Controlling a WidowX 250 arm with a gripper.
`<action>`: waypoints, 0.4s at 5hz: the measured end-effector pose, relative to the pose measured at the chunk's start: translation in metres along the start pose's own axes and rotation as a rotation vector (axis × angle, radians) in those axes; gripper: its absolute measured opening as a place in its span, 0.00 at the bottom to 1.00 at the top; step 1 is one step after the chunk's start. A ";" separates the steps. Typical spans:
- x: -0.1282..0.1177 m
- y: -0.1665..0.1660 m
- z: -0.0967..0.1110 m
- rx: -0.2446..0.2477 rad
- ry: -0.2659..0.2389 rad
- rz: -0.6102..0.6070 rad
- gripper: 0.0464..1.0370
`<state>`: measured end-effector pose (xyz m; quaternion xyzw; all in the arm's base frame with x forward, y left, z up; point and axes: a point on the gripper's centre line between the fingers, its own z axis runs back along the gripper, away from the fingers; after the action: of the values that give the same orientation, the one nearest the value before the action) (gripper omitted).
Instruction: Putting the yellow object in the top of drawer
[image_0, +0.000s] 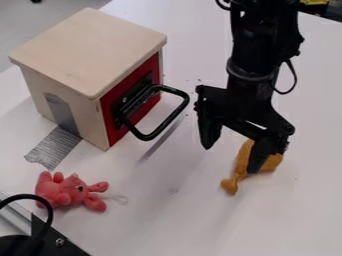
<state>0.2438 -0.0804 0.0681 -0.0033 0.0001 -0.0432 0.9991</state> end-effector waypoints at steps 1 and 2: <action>-0.003 0.001 -0.006 0.005 0.022 0.000 0.96; 0.001 0.004 -0.004 -0.009 0.014 0.052 0.96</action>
<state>0.2456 -0.0763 0.0644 -0.0073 0.0076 -0.0171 0.9998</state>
